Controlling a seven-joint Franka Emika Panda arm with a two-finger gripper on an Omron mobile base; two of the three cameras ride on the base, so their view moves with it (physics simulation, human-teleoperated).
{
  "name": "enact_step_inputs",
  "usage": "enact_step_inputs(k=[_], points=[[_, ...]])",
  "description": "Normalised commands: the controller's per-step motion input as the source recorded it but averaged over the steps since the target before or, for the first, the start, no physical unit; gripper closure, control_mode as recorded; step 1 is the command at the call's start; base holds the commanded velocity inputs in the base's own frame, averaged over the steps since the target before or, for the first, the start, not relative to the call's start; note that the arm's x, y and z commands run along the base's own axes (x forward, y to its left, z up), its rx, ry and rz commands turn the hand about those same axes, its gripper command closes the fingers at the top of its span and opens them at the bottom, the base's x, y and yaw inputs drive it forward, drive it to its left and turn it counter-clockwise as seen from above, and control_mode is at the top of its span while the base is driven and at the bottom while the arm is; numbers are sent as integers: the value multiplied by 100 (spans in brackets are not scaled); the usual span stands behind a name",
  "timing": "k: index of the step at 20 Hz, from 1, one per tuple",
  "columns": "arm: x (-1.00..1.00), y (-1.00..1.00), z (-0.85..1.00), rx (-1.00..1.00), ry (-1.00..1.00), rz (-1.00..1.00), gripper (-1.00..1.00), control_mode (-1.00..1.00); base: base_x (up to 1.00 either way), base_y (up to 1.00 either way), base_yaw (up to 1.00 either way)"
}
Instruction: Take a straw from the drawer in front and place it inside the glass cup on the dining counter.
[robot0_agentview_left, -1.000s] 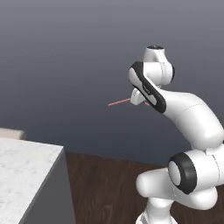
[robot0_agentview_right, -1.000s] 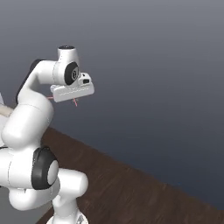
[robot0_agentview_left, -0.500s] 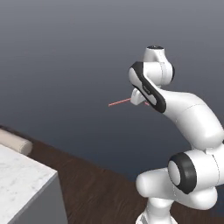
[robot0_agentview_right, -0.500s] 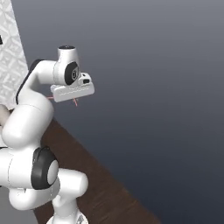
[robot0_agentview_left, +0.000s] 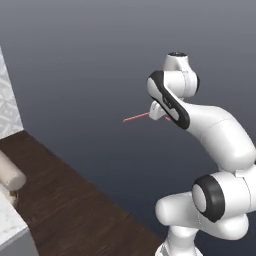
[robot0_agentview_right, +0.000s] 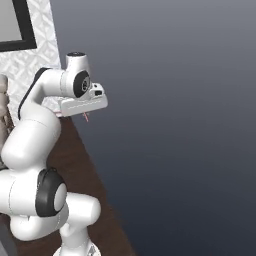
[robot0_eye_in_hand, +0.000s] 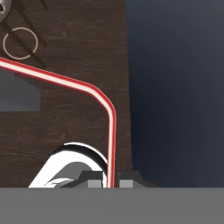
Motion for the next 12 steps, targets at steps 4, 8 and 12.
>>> enact_step_inputs(k=[4, 8, 12], points=[[0, 0, 0, 0, 0, 0, 100, 100, 100, -31, 50], [0, 0, 0, 0, 0, 0, 100, 100, 100, -13, 55], [0, 0, 0, 0, 0, 0, 100, 100, 100, -4, 55]])
